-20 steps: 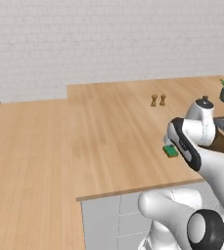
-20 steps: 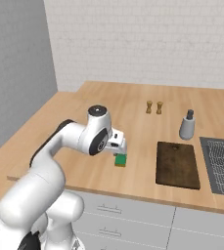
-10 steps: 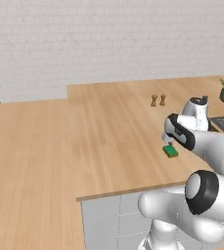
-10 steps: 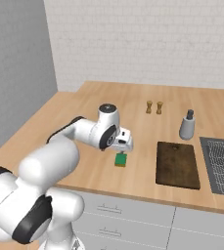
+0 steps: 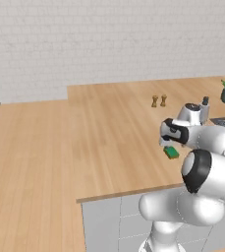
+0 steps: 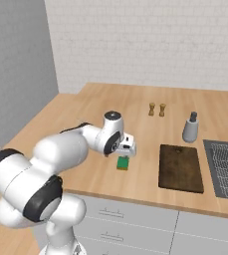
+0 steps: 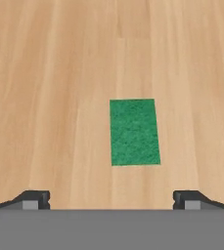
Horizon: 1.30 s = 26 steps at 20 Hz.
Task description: Pick up the sponge from the counter and clean the cutting board by briefly scrubbing or pressing down on the cutting board. Once finished, release the sponge.
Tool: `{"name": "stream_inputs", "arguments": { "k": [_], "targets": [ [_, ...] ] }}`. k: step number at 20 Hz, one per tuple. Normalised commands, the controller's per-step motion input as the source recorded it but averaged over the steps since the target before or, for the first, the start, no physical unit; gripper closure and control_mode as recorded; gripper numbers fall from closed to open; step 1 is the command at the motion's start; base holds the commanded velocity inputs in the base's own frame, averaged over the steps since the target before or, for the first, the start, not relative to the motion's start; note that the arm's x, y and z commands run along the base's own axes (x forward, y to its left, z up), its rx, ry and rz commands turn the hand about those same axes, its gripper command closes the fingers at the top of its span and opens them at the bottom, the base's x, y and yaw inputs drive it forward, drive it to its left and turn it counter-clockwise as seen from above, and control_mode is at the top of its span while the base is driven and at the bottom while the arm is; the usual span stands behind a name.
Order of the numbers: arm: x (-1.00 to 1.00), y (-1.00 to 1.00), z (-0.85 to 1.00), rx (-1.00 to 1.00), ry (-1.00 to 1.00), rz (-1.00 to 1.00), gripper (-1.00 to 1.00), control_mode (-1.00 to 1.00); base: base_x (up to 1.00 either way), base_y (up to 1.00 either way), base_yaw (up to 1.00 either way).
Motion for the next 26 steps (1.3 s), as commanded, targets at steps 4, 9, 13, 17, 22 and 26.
{"name": "stream_inputs", "arguments": {
  "k": [4,9,13,17,22,26],
  "targets": [
    [0.37,-0.17,-0.07,0.00,0.05,0.04,-1.00,-1.00,0.00,0.00,0.00],
    [0.21,-0.19,-0.15,0.00,0.03,0.05,-1.00,-1.00,0.00,0.00,0.00],
    [0.02,0.00,-0.27,-0.01,0.01,0.01,-1.00,-1.00,0.00,0.00,0.00],
    [0.00,0.00,-0.37,-0.02,0.00,0.03,-1.00,-1.00,0.00,0.00,0.00],
    [0.00,0.00,-0.27,-0.02,0.00,0.03,-1.00,-1.00,0.00,0.00,0.00],
    [0.01,0.00,-0.17,0.00,0.00,0.02,-1.00,-1.00,0.00,0.00,0.00]
  ]
}}
